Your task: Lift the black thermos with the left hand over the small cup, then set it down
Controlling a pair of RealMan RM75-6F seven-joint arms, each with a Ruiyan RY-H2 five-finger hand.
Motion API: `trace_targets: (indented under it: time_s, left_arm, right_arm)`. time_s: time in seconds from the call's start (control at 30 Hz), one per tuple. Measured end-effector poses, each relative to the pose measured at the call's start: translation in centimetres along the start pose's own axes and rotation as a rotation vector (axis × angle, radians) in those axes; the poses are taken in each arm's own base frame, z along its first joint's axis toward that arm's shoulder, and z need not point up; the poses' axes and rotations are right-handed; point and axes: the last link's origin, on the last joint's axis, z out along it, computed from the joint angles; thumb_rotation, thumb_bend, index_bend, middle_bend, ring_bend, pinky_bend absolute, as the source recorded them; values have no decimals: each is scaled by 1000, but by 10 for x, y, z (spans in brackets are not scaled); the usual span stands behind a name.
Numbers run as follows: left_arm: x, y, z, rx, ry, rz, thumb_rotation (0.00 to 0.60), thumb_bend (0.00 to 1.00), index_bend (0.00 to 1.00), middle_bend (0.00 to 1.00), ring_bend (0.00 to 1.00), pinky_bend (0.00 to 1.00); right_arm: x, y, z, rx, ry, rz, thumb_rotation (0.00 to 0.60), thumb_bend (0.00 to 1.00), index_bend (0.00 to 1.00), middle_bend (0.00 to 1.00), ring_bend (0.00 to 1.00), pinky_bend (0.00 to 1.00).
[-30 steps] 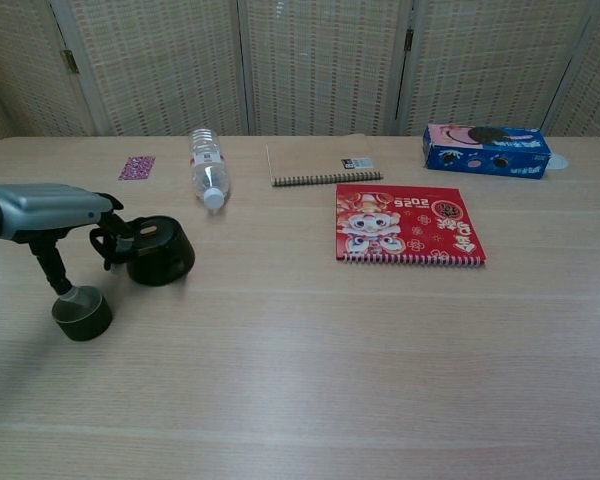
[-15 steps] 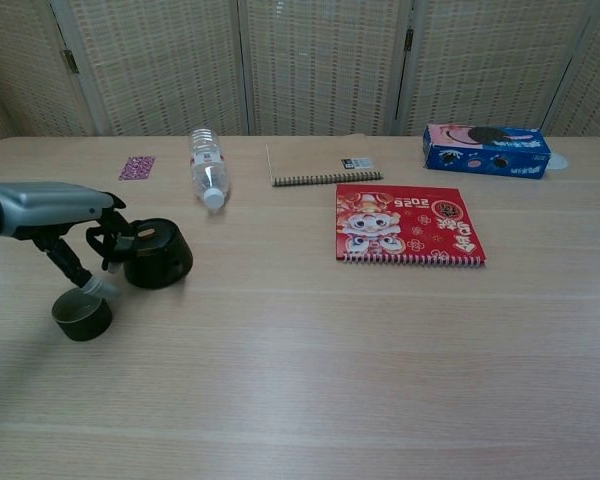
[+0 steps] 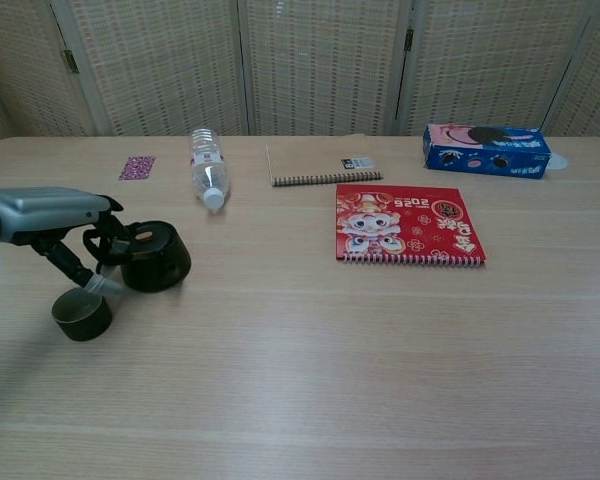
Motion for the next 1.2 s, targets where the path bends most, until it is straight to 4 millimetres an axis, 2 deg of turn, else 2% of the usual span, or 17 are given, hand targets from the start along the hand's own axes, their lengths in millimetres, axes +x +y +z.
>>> trace_targets:
  time_s: [0.5, 0.87, 1.2]
  left_arm:
    - [-16, -7, -1, -13, 15, 35, 291, 30, 629, 610, 444, 0]
    - [-10, -4, 4, -24, 40, 38, 293, 30, 761, 765, 575, 0]
    - [2, 2, 12, -33, 55, 55, 293, 30, 935, 944, 754, 0]
  right_arm:
    - [1, 0, -1, -4, 3, 0, 600, 273, 231, 258, 242, 37]
    - [3, 1, -3, -12, 11, 2, 600, 274, 231, 259, 243, 37]
    - [2, 5, -3, -20, 13, 7, 600, 273, 231, 259, 244, 37]
